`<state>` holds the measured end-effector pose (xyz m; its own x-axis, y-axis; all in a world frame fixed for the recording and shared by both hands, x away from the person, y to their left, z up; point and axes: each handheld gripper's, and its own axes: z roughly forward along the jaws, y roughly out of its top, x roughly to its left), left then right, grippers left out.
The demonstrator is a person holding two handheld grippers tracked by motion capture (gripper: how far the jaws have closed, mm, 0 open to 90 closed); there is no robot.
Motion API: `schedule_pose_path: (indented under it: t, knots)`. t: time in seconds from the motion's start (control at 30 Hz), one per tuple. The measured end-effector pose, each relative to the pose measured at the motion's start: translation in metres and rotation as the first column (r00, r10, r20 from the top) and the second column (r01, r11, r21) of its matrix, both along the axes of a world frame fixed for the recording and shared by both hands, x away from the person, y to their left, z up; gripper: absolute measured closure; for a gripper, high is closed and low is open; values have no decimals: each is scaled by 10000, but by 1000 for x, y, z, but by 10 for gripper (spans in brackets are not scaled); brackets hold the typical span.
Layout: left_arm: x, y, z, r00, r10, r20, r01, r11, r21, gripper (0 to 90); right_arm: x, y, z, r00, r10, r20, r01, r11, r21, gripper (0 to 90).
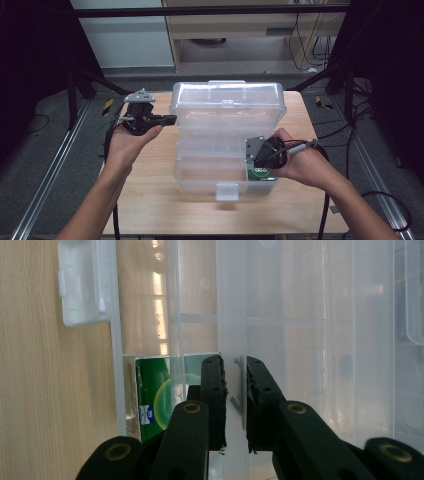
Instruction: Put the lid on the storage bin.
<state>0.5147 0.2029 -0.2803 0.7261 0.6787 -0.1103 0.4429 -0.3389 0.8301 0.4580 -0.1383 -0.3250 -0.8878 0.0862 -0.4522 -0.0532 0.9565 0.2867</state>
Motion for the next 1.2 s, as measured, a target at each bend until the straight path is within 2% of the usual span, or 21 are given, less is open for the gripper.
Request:
schedule_pose_path:
  t: [0.07,0.23,0.47,0.57,0.7,0.83,0.87,0.9,0.97,1.0,1.1,1.13,1.2]
  knots:
    - [2,0,0,10000,1,-90,-3,9999,-166,899,-1,0,0,10000,-42,2,42,10000,4,806]
    - [3,-1,0,9999,76,-115,-79,9998,-201,899,-2,-1,-2,10000,34,66,-34,10000,-3,803]
    - [-2,0,-3,9999,146,-25,-147,9992,-365,899,-4,-2,-3,10000,-14,87,14,9999,108,795]
    - [-6,0,-5,9999,108,16,-108,9996,-258,899,-6,-3,-4,10000,-43,59,42,9998,203,743]
    - [-10,1,-9,10000,11,93,-7,9994,-348,900,-10,-7,-5,9994,-318,124,309,9975,639,599]
    - [-16,3,-16,9997,-109,235,119,9989,-443,900,-17,-14,-4,9963,-807,299,760,9882,1330,429]
    - [-20,3,-18,10000,16,51,-14,9994,-355,900,-19,-16,-4,9944,-1001,351,941,9850,1444,396]
    - [-21,3,-20,9999,-53,137,59,9992,-405,900,-21,-18,-4,9928,-1107,458,1019,9815,1619,362]
    - [-25,4,-23,10000,-42,51,44,9993,-373,900,-25,-24,-4,9900,-1336,454,1224,9733,1942,319]
    - [-25,4,-25,9995,-182,259,194,9988,-440,900,-26,-26,-4,9883,-1434,514,1301,9702,2042,301]
    - [-30,6,-28,9999,-106,43,108,9989,-449,900,-32,-34,-4,9823,-1791,540,1608,9559,2459,255]
    - [-30,5,-30,9994,-282,203,291,9985,-473,900,-33,-36,-4,9811,-1860,536,1666,9525,2548,242]
    - [-32,5,-32,9991,-315,269,325,9988,-373,900,-37,-41,-4,9777,-2027,544,1811,9458,2694,215]
